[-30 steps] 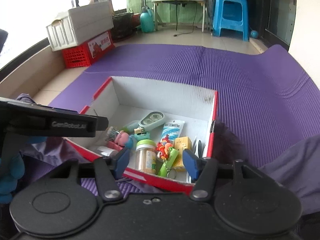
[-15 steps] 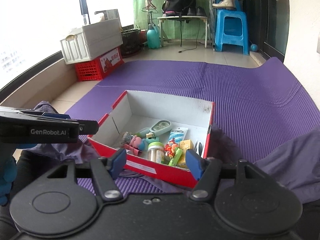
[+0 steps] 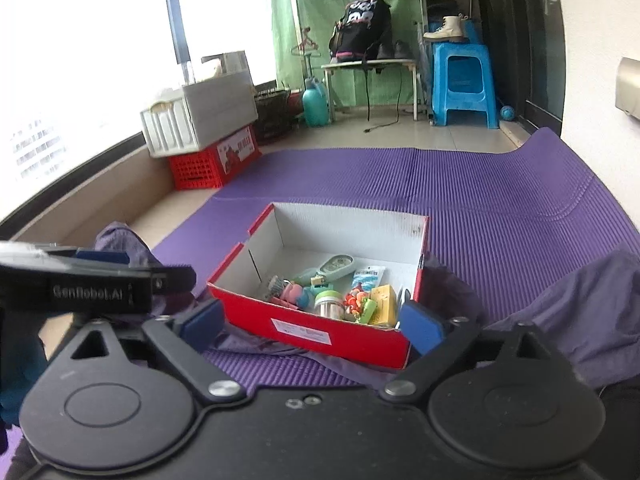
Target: Organize rigid objects
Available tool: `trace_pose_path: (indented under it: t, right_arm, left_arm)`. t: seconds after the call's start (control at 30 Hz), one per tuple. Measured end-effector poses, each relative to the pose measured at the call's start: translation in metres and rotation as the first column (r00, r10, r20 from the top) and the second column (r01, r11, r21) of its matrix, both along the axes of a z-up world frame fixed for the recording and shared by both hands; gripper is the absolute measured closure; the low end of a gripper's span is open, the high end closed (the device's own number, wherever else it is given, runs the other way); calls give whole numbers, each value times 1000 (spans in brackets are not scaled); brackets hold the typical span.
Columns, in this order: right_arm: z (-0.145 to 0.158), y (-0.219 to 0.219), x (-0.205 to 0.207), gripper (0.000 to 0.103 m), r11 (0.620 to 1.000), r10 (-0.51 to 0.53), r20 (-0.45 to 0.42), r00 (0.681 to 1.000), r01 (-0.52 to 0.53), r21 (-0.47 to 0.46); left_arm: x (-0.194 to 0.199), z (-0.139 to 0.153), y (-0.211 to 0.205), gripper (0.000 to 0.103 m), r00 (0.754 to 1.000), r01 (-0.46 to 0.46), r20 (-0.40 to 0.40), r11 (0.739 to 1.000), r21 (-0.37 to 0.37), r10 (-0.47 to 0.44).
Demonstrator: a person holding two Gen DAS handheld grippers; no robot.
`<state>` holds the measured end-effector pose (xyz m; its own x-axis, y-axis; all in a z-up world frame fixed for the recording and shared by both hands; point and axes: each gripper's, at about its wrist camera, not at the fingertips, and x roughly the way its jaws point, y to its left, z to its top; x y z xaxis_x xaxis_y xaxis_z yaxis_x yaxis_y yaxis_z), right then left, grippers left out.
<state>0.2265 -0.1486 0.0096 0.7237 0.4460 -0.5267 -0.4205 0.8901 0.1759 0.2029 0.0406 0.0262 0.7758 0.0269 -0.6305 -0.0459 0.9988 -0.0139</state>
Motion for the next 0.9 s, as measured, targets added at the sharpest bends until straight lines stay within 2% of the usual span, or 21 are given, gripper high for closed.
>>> trace_pose_path:
  t: [0.07,0.1,0.37,0.9]
  right_arm:
    - [1,-5,-5,0,1000,-7,13,1000,7,10]
    - [2,-6,-7,0,1000,-8,17,1000,8,10]
    - [1,-20,-21,0,999,-10,23,1000,9,47]
    - [-4,-20,-41,0,1000,-13,42,999,12,29]
  left_arm:
    - [-5,-1,0,1,1000,-5,1,1000,-6,5]
    - [-8,-2,0,0,1000,-5,1,1000,-14,5]
    - [-28,-5,-3,0,1000,-24,8,1000,-8,24]
    - [-47,-16,-12,0,1000,-6,2,1000,-5,6]
